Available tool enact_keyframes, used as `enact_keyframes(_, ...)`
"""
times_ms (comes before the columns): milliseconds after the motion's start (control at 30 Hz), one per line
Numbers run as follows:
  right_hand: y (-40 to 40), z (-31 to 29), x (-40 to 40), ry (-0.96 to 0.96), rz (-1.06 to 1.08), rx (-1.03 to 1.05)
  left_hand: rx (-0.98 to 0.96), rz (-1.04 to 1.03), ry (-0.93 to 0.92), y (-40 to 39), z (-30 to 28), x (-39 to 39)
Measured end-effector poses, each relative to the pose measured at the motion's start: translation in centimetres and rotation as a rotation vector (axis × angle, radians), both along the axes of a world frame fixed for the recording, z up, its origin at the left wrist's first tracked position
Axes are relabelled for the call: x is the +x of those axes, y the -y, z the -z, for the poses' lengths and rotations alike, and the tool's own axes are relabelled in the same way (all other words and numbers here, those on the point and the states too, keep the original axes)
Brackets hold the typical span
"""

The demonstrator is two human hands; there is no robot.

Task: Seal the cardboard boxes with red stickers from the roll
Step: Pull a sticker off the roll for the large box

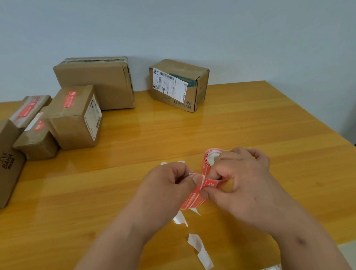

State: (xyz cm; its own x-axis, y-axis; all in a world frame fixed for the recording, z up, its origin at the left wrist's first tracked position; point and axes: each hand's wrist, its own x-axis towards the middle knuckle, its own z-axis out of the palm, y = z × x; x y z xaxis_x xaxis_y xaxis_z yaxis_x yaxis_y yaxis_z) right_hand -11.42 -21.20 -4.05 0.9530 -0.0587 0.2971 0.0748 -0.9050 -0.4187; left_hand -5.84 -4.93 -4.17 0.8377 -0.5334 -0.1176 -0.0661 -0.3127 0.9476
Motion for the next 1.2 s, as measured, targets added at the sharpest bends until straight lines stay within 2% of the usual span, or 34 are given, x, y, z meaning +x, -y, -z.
enact_keyframes(133,0.19,-0.29,0.35,-0.092,0.008,-0.013,-0.044,0.008,0.012,-0.19,-0.3,0.11)
enact_keyframes(267,0.39,-0.05,0.44,-0.075,-0.002,-0.023,-0.03,0.059,0.033,-0.64,-0.66,0.19)
enact_keyframes(600,-0.07,0.18,0.21,0.023,-0.016,-0.04,0.0,-0.015,0.012,-0.24,-0.09,0.09)
enact_keyframes(800,-0.09,0.05,0.37,-0.064,0.016,-0.036,-0.027,-0.029,-0.011,-0.21,-0.14,0.07)
enact_keyframes(967,-0.07,0.02,0.35,-0.035,0.006,-0.001,-0.029,0.064,-0.017,-0.87,-0.63,0.2)
enact_keyframes(1200,-0.17,-0.19,0.31,-0.054,-0.017,-0.011,-0.013,-0.006,0.007,-0.24,-0.37,-0.07)
